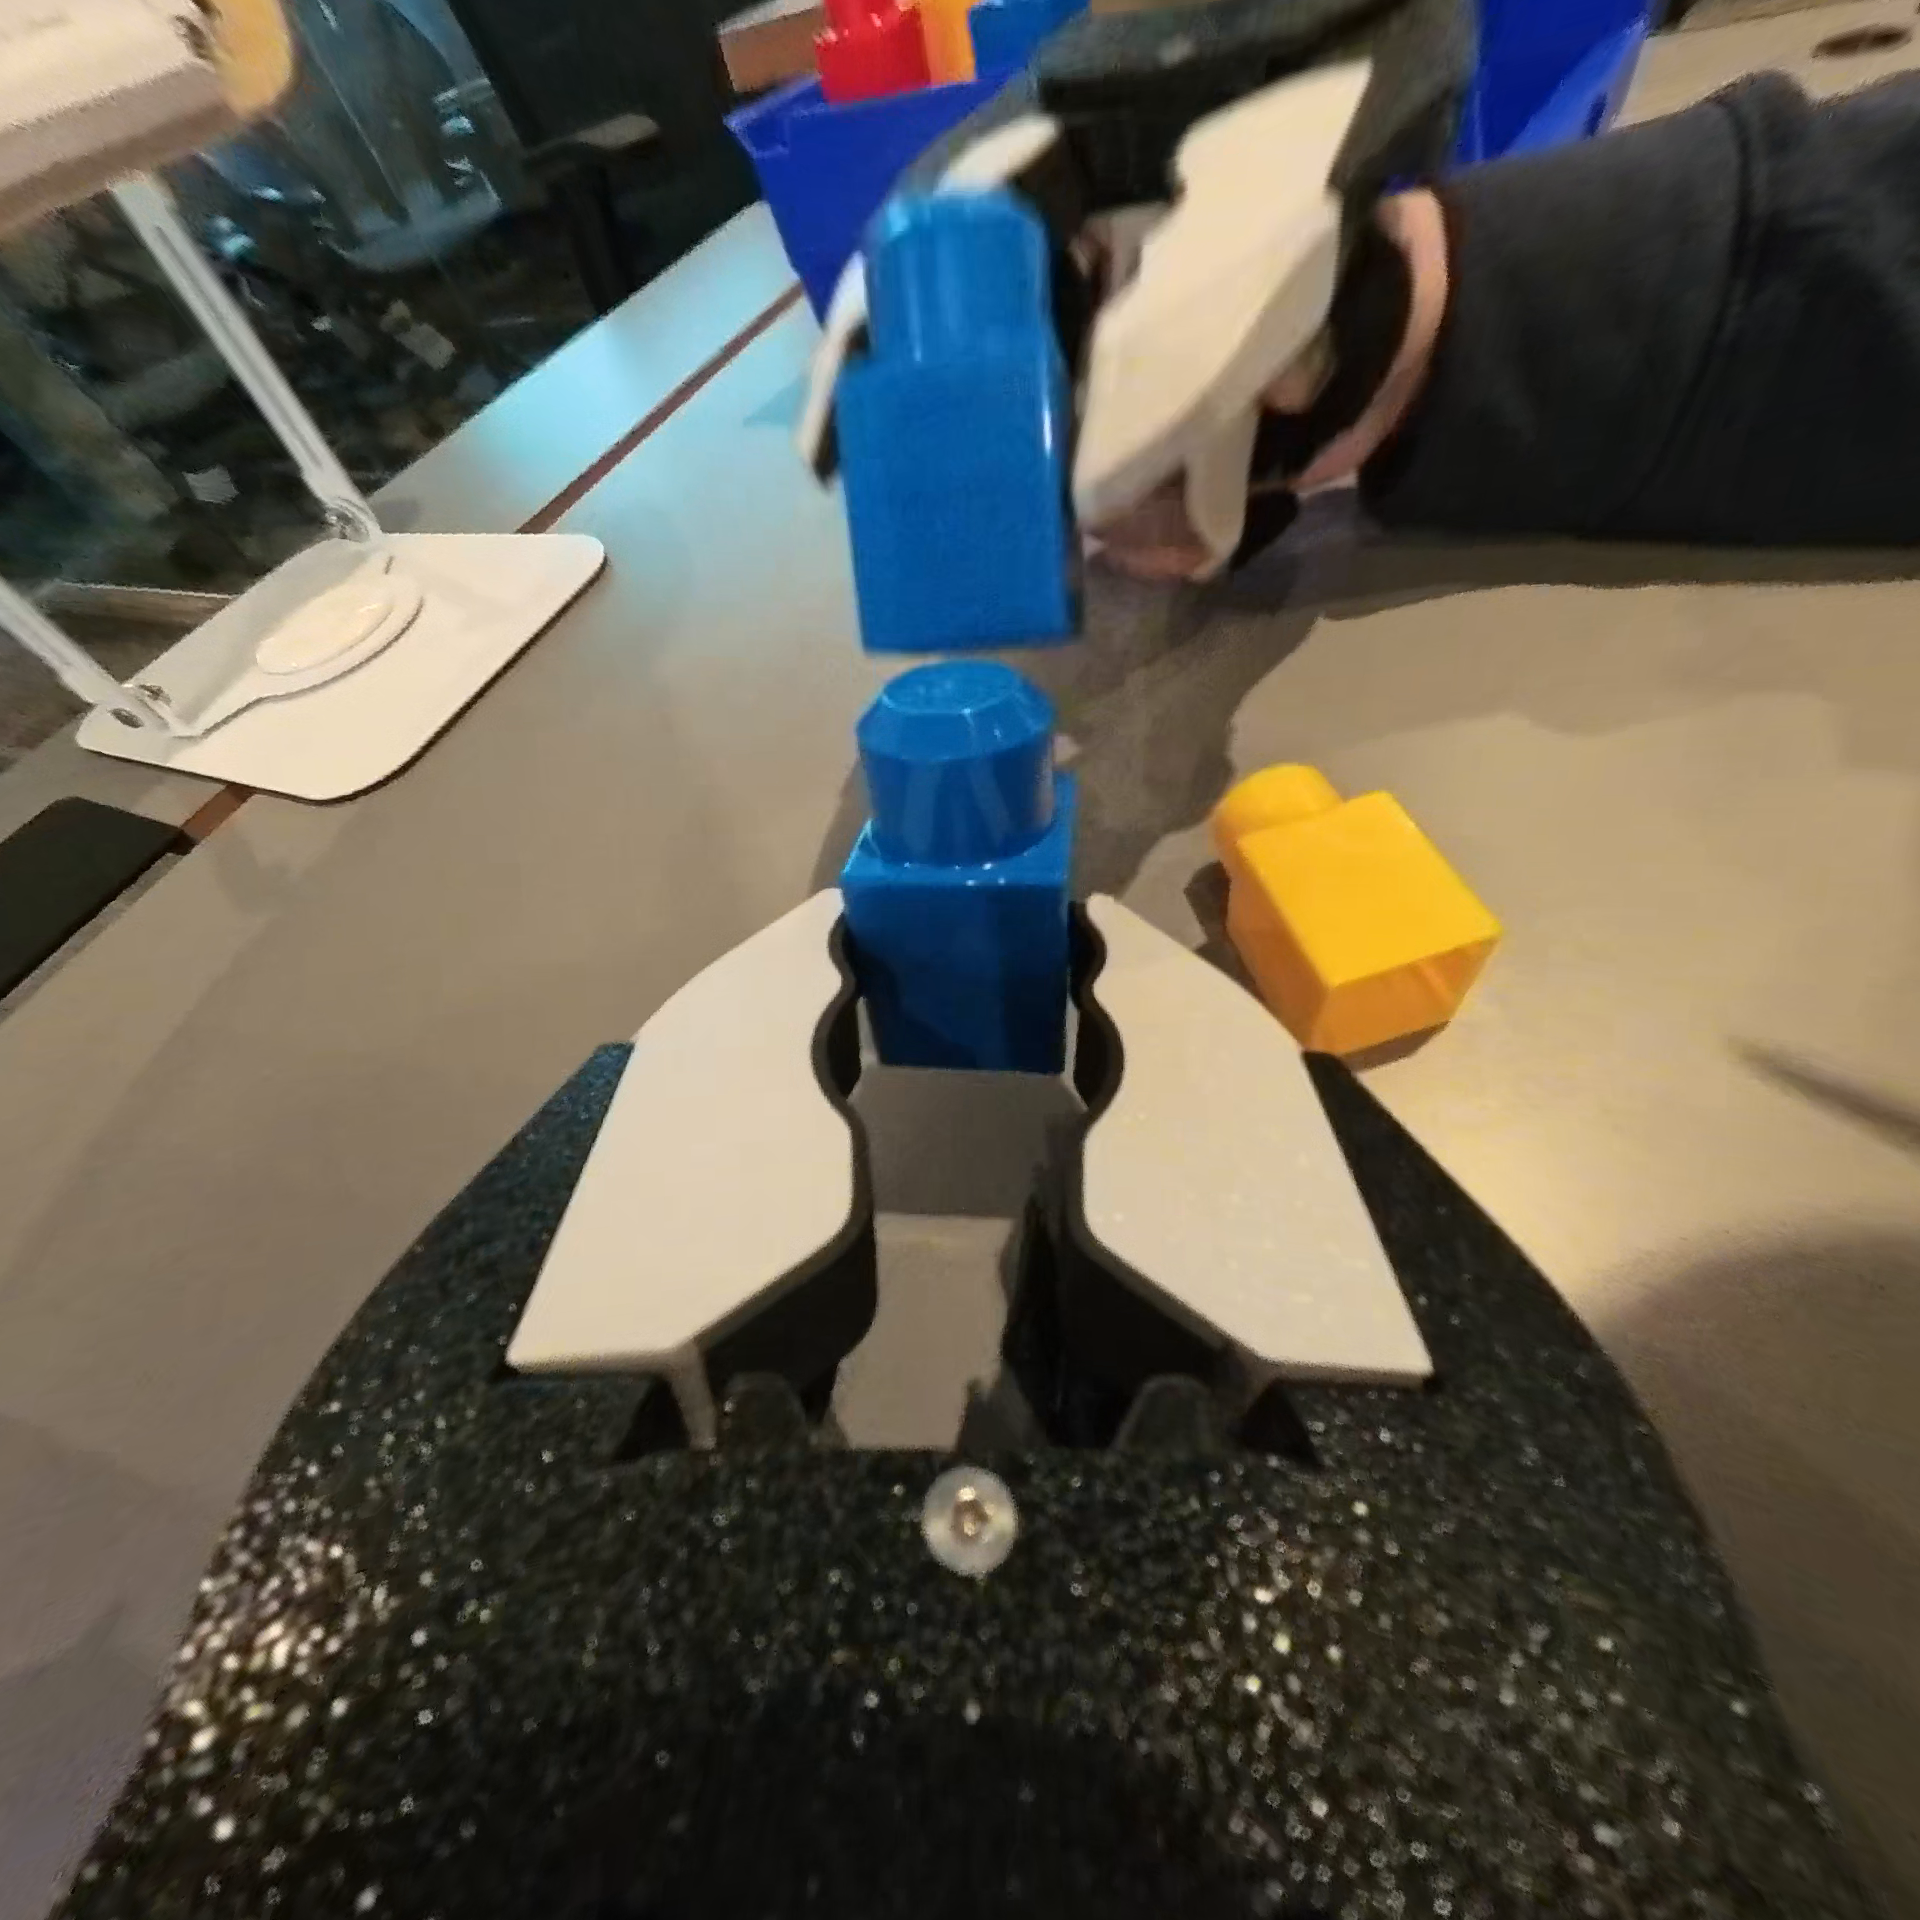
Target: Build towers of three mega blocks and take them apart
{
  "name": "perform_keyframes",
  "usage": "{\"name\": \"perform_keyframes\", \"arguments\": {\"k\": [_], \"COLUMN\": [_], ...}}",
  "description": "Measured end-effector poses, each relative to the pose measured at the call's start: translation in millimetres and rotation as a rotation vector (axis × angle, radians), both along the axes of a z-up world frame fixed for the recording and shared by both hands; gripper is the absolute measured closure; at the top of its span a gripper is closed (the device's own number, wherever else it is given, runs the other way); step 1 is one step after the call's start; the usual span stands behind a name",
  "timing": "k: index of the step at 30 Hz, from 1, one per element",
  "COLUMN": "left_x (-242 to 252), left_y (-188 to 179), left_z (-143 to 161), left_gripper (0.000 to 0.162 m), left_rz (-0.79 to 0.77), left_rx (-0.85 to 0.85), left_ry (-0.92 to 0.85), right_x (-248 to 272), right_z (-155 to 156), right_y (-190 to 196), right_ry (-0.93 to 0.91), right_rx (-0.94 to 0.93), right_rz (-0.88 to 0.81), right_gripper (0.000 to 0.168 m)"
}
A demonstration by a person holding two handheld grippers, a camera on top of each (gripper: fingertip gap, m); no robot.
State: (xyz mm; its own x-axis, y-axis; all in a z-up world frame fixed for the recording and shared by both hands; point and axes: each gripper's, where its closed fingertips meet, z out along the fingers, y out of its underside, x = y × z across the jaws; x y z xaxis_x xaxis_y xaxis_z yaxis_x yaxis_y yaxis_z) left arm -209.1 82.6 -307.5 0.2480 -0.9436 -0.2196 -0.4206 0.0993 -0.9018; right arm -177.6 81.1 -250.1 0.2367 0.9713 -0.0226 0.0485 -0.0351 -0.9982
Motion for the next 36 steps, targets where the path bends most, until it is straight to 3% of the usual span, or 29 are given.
{"name": "perform_keyframes", "arguments": {"k": [6, 16, 22, 29, 36], "left_x": [3, 2, 0, 2, 5], "left_y": [-7, -2, -2, -10, -15], "left_z": [-8, -13, -30, -30, -30], "left_gripper": [0.125, 0.126, 0.126, 0.126, 0.126], "left_rz": [-0.021, 0.021, 0.018, -0.033, -0.051], "left_rx": [0.034, 0.054, 0.085, 0.097, 0.129], "left_ry": [0.061, 0.100, 0.231, 0.262, 0.286], "right_x": [-13, -19, -18, -12, -13], "right_z": [2, -16, -40, -46, -47], "right_y": [-17, -12, -14, -24, -28], "right_ry": [0.049, -0.085, -0.381, -0.697, -0.851], "right_rx": [0.057, 0.077, 0.048, 0.119, 0.143], "right_rz": [0.076, 0.020, 0.003, 0.006, 0.094], "right_gripper": [0.127, 0.128, 0.130, 0.131, 0.131]}}
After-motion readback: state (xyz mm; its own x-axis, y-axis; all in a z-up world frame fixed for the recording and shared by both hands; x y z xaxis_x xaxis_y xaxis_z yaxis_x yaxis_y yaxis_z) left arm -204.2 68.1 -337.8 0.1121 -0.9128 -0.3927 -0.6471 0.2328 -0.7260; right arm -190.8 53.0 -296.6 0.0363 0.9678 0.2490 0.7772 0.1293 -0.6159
